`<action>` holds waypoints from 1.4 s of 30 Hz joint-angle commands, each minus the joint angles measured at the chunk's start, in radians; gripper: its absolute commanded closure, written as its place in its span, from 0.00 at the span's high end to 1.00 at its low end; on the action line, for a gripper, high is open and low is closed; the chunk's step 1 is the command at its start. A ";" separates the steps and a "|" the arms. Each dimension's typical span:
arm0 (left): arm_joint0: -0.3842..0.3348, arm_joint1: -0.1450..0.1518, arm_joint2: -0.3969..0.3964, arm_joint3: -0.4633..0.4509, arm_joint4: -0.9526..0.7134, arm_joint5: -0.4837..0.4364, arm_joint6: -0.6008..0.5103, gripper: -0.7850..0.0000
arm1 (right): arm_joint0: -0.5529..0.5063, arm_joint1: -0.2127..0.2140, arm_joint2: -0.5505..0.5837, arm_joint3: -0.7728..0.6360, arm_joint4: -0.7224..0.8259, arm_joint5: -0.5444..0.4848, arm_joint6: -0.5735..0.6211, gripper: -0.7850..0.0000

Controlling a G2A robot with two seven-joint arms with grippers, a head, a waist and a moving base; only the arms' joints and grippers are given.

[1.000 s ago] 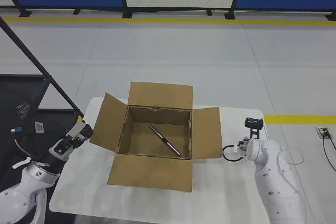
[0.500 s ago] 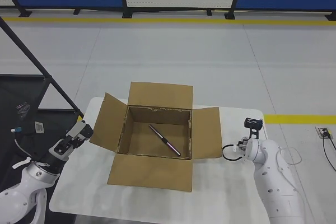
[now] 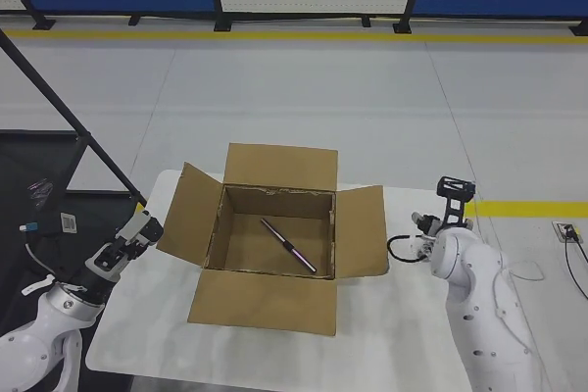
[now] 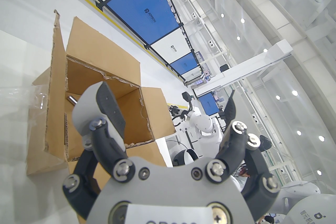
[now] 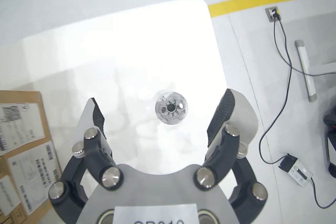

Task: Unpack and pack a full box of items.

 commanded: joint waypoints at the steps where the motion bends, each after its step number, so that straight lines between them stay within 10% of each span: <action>1: 0.000 0.000 0.000 0.000 0.000 0.000 0.000 1.00 | 0.004 -0.003 -0.028 -0.049 -0.051 0.022 0.015 1.00; 13: 0.009 0.000 0.003 -0.007 0.000 0.001 0.021 1.00 | 0.113 -0.032 -0.203 -0.141 0.004 -0.152 0.054 1.00; 23: 0.019 0.008 -0.027 0.001 -0.018 -0.005 0.064 1.00 | 0.305 -0.080 -0.399 0.151 0.257 -0.423 -0.006 1.00; 38: 0.044 0.019 -0.070 0.011 -0.051 -0.011 0.100 1.00 | 0.519 -0.220 -0.740 0.605 0.382 -0.522 -0.021 1.00; 42: 0.054 0.020 -0.066 0.007 -0.056 -0.017 0.103 1.00 | 0.553 -0.258 -0.778 0.724 0.420 -0.516 -0.056 0.86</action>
